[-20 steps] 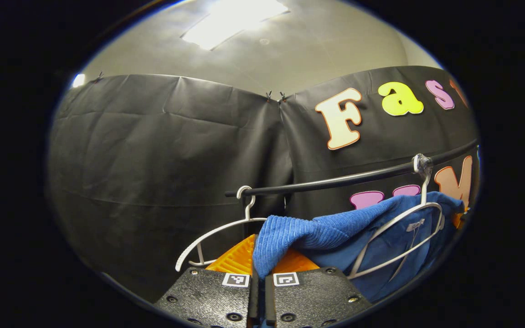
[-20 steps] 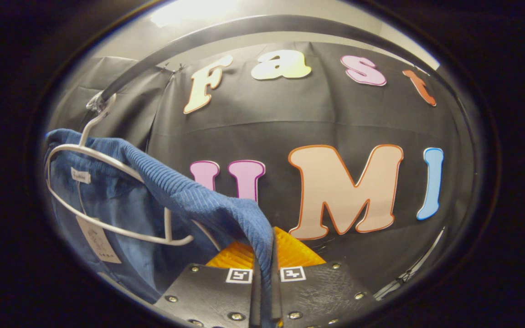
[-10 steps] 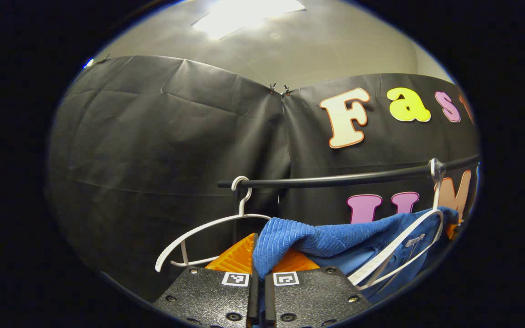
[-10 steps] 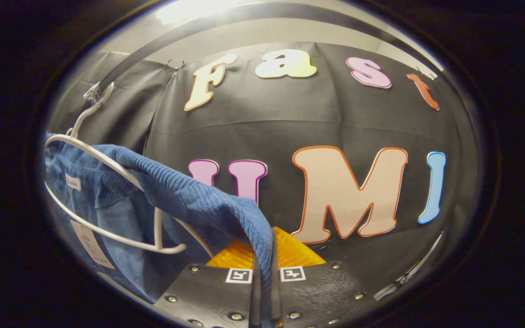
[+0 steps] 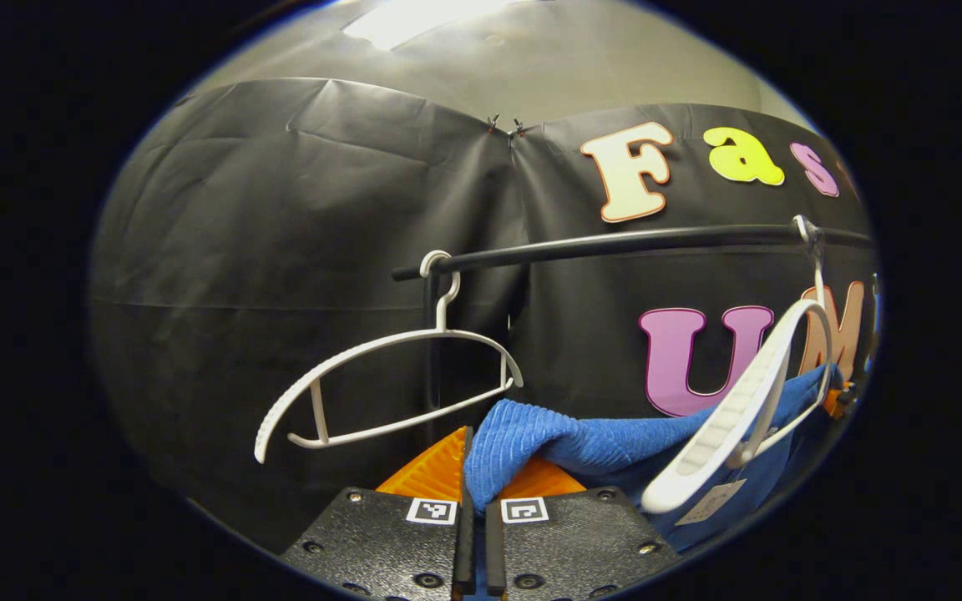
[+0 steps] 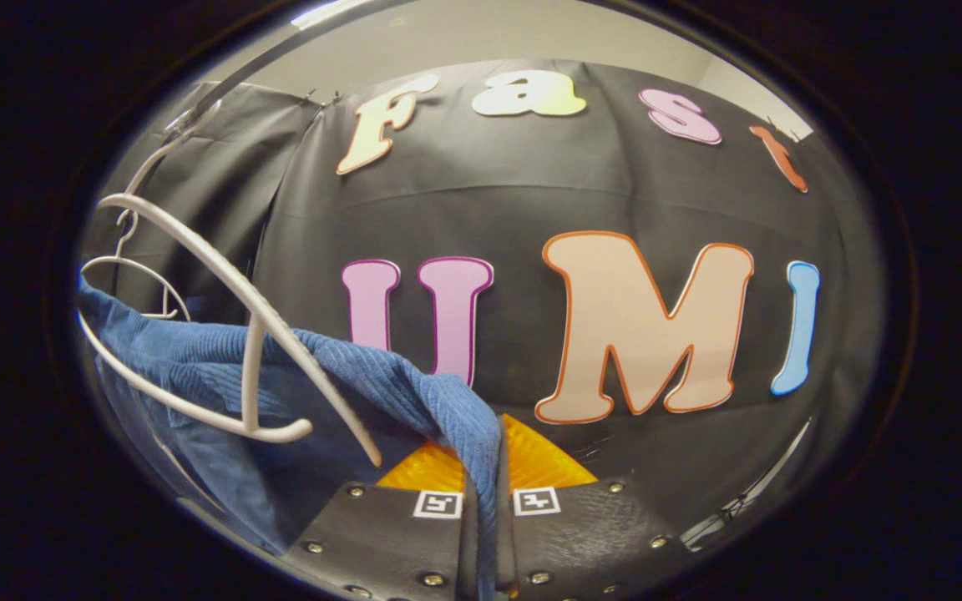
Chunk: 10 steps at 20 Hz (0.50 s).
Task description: Grasp the clothes on the hanger with both hands and then place them into the laundry hamper below.
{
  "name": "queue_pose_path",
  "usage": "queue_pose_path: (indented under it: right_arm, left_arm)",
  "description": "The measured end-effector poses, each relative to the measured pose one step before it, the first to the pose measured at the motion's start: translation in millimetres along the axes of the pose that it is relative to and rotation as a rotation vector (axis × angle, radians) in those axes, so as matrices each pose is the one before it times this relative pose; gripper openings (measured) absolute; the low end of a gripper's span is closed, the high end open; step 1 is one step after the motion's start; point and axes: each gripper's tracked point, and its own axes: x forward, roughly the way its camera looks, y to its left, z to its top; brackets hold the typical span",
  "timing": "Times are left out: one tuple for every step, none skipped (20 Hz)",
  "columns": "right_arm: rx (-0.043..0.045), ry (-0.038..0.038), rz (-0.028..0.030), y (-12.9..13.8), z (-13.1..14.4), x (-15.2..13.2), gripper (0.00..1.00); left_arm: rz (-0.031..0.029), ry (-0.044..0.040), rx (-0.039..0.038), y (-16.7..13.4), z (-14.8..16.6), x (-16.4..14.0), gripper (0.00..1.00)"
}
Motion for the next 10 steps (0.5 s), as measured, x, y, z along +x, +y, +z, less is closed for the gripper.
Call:
queue_pose_path:
  right_arm:
    - [0.00256,0.00745,-0.00301,0.57,-4.05,-1.06,0.08]
    - [0.00014,0.0087,-0.00716,-0.79,-3.62,-3.57,0.08]
    - [-0.0011,0.0123,-0.00558,-1.08,-3.96,-2.92,0.08]
    - [0.00248,0.01262,-0.00168,-0.62,-6.12,0.06,0.08]
    - [0.0019,0.01211,-0.00102,0.02,-4.9,-1.42,0.08]
    - [0.00068,0.00778,-0.00308,-0.68,-6.0,-0.6,0.08]
    - [-0.00422,0.00876,-0.00385,-0.95,-4.56,-2.28,0.08]
    - [-0.00447,0.00871,-0.0021,-0.44,-6.18,-1.77,0.08]
    - [-0.00329,0.00829,-0.00023,0.07,-5.09,-2.93,0.08]
    - [-0.0008,0.0068,0.00143,1.07,-5.44,-1.76,0.08]
  left_arm:
    - [-0.0046,0.00526,0.00537,-1.3,-3.39,-0.59,0.05]
    - [-0.00392,0.00409,0.00766,-0.08,-3.43,0.63,0.05]
    - [-0.00448,0.0012,0.00968,-1.01,-2.37,-0.18,0.05]
    - [-0.00666,0.00145,0.00931,-2.55,-2.73,-1.2,0.05]
    - [-0.00646,0.00399,0.00967,-1.45,-2.89,-1.19,0.05]
    - [-0.00747,0.00256,0.00787,0.14,-3.6,-2.27,0.05]
    - [-0.00437,0.00533,0.00674,-1.26,-3.15,-1.93,0.05]
    - [-0.00452,0.00453,0.00406,-2.65,-3.58,-1.16,0.08]
    - [-0.00338,0.00771,0.00265,-1.16,-3.52,-1.46,0.08]
    - [-0.00322,0.005,0.00185,0.1,-3.99,-2.78,0.06]
